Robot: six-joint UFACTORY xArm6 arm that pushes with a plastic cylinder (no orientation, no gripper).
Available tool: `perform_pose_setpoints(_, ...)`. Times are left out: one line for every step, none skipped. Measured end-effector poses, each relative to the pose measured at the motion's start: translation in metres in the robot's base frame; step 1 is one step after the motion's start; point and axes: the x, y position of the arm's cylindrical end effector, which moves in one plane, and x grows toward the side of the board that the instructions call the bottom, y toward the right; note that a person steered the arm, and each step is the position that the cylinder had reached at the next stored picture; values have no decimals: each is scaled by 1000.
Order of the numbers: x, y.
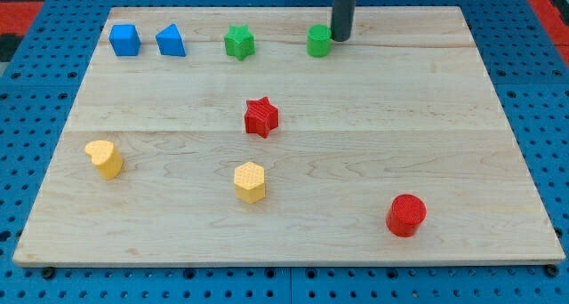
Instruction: Move yellow hexagon on left side of red star
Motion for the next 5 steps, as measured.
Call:
perform_pose_setpoints(5, -5)
perform_pose_setpoints(9, -5)
perform_pose_setpoints(10, -6)
perform_pose_setpoints(10, -3)
perform_pose_setpoints(10, 4)
